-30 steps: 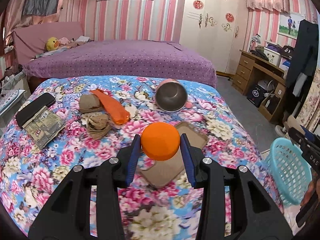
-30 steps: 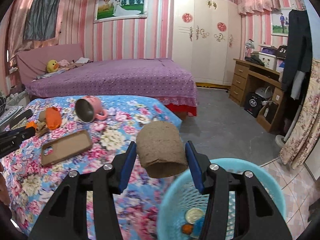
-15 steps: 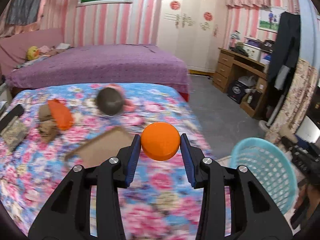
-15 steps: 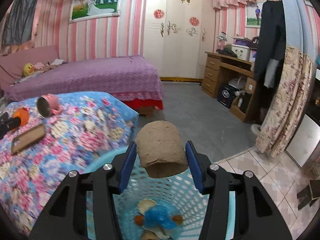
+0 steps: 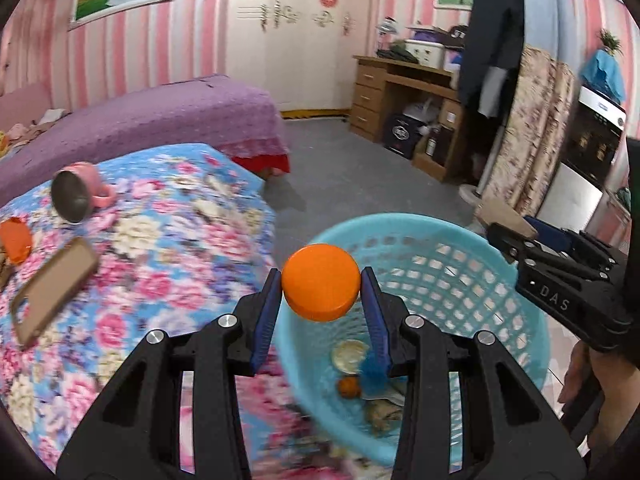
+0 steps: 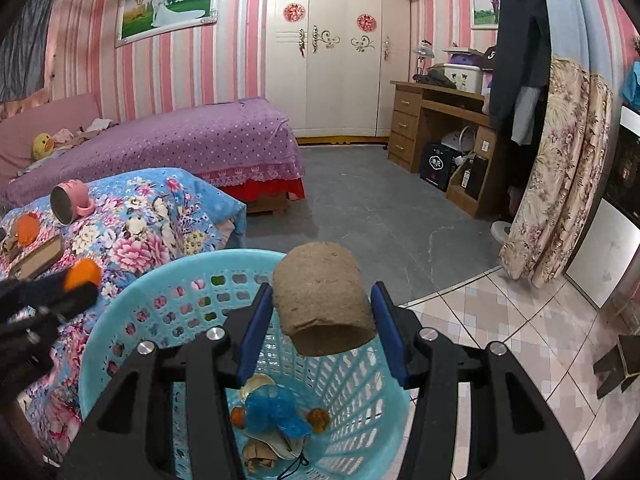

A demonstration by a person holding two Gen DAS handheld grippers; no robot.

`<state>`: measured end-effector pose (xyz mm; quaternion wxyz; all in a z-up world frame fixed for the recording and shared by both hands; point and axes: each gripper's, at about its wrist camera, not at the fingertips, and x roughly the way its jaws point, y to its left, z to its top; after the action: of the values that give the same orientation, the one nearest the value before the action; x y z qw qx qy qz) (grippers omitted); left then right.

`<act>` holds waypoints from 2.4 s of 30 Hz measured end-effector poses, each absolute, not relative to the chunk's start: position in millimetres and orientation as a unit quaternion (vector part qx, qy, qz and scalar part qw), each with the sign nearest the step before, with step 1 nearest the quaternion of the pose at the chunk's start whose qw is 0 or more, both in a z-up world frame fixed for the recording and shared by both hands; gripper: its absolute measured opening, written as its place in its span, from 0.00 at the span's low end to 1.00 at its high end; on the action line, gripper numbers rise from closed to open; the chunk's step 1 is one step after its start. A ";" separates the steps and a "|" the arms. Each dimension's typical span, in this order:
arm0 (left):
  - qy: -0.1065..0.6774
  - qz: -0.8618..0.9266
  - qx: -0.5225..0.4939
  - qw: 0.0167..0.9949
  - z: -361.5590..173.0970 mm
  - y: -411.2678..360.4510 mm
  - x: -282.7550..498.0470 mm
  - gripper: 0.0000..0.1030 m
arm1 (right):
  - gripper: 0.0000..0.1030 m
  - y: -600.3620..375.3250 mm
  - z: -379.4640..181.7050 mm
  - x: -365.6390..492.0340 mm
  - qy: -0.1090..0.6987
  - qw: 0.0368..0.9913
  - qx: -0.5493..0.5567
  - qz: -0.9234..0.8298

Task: Collect trash
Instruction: 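Open both grippers to drop the cap and tube into the basket, then move both grippers back over the bed toward the snack wrapper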

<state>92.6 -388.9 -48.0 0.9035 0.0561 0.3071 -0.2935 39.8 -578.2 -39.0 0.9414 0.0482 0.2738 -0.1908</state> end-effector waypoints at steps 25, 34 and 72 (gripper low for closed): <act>0.297 -0.241 0.044 0.923 -39.9 -353.2 127.7 0.90 | 0.49 -581.2 -40.2 35.8 0.258 0.943 0.064 -0.199; 0.288 -0.224 0.043 0.930 -34.7 -330.1 126.3 0.92 | 0.66 -572.6 -33.4 37.5 0.242 0.944 0.064 -0.215; 0.281 -0.048 0.005 0.959 -18.9 -100.7 185.6 0.95 | 0.95 -411.8 -5.2 117.8 0.228 0.961 0.029 -0.153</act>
<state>185.6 -100.7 -18.9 0.9586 0.0049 0.2806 -0.0476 117.8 -411.8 -5.2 0.9612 0.0286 0.2278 -0.1530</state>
